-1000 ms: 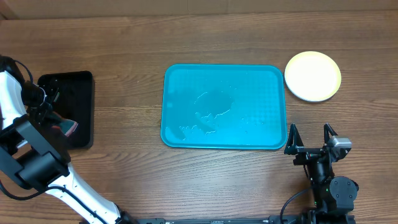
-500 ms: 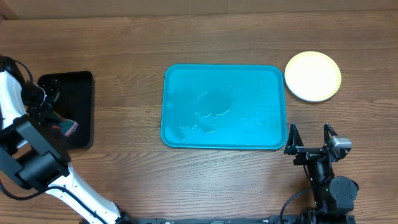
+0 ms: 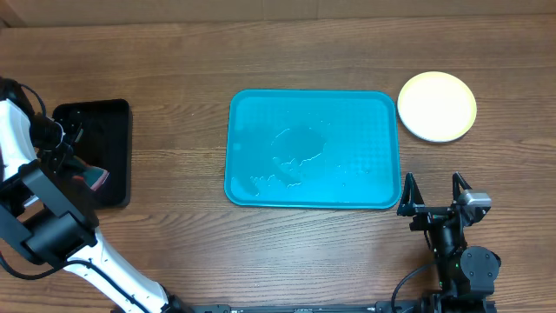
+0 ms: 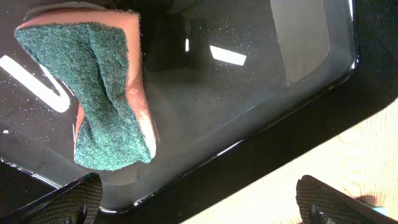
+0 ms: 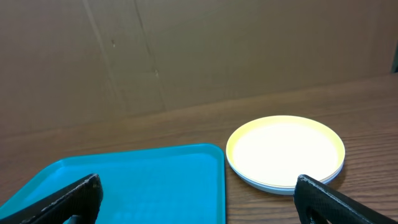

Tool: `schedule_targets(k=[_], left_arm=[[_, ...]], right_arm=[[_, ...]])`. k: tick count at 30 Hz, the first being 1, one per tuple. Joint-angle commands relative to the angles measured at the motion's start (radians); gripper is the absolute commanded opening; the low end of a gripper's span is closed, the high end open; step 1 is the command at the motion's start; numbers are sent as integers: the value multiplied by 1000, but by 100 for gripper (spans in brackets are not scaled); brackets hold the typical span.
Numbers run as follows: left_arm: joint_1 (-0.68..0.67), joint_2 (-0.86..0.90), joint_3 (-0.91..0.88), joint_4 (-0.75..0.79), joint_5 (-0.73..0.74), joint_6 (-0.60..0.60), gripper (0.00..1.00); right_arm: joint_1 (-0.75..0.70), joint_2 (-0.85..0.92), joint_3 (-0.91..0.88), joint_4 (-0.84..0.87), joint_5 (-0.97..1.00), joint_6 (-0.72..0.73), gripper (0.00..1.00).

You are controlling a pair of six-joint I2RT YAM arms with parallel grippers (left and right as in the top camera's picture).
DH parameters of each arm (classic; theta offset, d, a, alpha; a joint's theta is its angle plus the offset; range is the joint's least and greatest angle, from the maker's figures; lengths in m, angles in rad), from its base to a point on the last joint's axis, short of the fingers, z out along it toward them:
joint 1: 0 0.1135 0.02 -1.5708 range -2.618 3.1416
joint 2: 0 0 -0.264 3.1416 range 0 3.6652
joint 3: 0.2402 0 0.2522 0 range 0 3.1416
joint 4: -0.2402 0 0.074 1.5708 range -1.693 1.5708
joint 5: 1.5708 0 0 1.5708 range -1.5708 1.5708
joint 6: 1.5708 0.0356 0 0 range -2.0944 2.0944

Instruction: Clean dirty plates on tray and stack at the side

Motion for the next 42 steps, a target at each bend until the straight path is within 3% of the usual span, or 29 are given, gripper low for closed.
schedule_targets(k=[1,12,21,29,33,42], left_arm=[[-7,-39,-2,-1,-59,19,100],[-45,-253,-6,3,-45,16,100],[-213,-579,-84,75,-130,19,100],[-478,-930,-531,457,-129,259,100],[-543,-1115,-782,635,-130,400,100],[-542,-1453,-1141,669,-196,446,100]], right_arm=[[-5,-12,-10,4,13,3,100],[-5,-12,-10,4,13,3,100],[-5,-12,-10,4,13,3,100],[-5,-12,-10,4,13,3,100],[-5,-12,-10,4,13,3,100],[-5,-12,-10,4,13,3,100]])
